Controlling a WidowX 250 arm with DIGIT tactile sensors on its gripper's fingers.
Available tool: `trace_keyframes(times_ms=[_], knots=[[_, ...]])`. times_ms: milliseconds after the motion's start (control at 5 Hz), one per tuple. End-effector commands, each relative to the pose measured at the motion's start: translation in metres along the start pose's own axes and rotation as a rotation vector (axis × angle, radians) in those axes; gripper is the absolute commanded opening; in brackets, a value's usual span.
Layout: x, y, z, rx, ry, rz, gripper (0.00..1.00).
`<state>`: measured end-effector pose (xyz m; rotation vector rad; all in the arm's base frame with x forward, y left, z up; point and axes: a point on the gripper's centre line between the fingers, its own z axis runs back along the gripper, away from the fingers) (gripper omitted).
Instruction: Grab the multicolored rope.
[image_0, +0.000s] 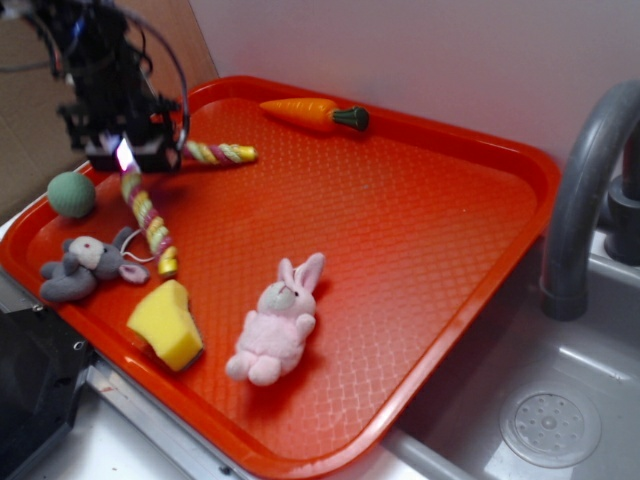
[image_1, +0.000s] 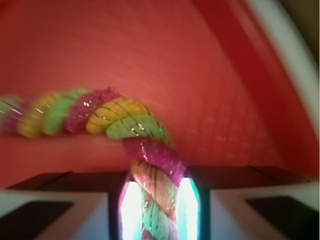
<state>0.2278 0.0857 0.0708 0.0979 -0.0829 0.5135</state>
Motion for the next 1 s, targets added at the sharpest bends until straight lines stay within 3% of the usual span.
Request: trace_keyframes(times_ms=[0, 200, 400, 600, 800], knots=[[-0.004, -0.041, 0.081, -0.03, -0.015, -0.233, 0.0], [-0.012, -0.066, 0.108, -0.037, 0.003, -0.335, 0.0], [-0.008, -0.087, 0.135, -0.049, -0.02, -0.467, 0.0], [-0.008, -0.085, 0.161, -0.085, -0.104, -0.507, 0.0], [-0.017, -0.083, 0.164, -0.099, -0.129, -0.504, 0.0]])
